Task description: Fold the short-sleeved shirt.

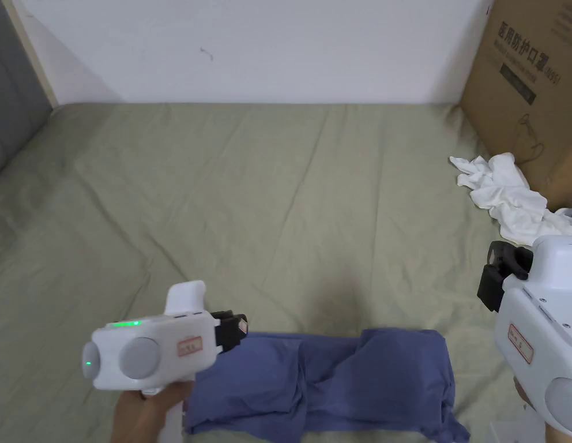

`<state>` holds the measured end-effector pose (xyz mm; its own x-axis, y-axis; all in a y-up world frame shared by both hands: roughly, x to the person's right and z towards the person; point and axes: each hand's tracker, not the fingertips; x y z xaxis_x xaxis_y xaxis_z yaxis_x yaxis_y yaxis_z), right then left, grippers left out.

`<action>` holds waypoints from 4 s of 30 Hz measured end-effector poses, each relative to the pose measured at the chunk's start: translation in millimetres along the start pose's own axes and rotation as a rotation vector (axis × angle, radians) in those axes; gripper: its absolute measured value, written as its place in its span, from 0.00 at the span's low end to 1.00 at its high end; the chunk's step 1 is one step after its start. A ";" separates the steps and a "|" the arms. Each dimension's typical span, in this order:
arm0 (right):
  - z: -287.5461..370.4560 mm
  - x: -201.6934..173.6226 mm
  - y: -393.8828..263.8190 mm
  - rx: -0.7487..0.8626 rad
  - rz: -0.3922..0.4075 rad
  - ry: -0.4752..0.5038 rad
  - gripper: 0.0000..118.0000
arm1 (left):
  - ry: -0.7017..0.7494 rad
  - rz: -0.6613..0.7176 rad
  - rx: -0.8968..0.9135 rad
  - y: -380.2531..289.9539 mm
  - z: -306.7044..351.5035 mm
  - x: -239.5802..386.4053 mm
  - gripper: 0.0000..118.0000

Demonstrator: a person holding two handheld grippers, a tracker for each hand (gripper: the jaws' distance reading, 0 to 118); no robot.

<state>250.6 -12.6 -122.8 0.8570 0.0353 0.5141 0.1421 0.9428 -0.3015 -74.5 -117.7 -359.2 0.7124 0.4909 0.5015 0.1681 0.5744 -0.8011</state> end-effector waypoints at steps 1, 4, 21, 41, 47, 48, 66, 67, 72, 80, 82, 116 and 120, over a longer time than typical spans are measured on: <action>-0.6 -1.9 0.0 0.000 -0.001 0.005 0.03 | -0.009 0.036 -0.009 2.8 3.1 -10.7 0.20; -3.3 -7.0 -1.3 -0.005 -0.003 0.015 0.03 | -0.027 0.134 -0.044 3.9 7.7 -45.7 0.37; -12.6 -21.1 -14.5 -0.061 0.044 0.011 0.03 | -0.164 0.270 -0.203 -38.4 -38.3 -134.6 0.84; -16.5 -12.5 -11.4 -0.062 0.029 0.000 0.03 | 0.026 0.075 -0.200 -21.2 -22.9 -80.4 0.14; -14.0 -14.0 -7.7 -0.044 0.025 0.010 0.03 | 0.097 0.057 -0.156 -2.6 16.2 -97.9 0.14; -13.7 -14.8 -7.6 -0.041 0.023 0.013 0.03 | 0.117 0.051 -0.142 -0.4 25.1 -102.9 0.14; -12.0 -10.0 -12.1 -0.026 -0.008 0.055 0.03 | 0.134 -0.042 -0.189 26.9 50.1 -14.1 0.14; -11.2 -7.6 -12.4 -0.025 -0.009 0.053 0.03 | 0.120 -0.065 -0.198 27.8 42.0 0.1 0.14; -6.3 8.5 -14.6 -0.024 -0.014 0.035 0.03 | 0.058 -0.120 -0.249 27.8 -10.3 54.8 0.14; -0.1 34.1 -19.0 -0.026 -0.025 -0.014 0.03 | 0.052 -0.224 -0.368 -4.1 -97.3 120.2 0.14; 1.4 38.3 -20.2 -0.029 -0.028 -0.021 0.03 | 0.056 -0.238 -0.389 -12.7 -114.1 129.8 0.14; 10.2 32.3 -15.4 -0.025 -0.026 -0.024 0.03 | 0.179 -0.316 0.082 -29.5 -52.3 94.3 0.07; 9.1 34.8 -16.2 -0.032 -0.022 -0.027 0.03 | 0.157 -0.331 0.001 -44.6 -74.3 100.0 0.05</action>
<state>273.6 -23.6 -92.7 0.8401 0.0239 0.5418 0.1766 0.9325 -0.3149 39.9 -142.9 -297.5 0.7154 0.1715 0.6773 0.4067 0.6859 -0.6034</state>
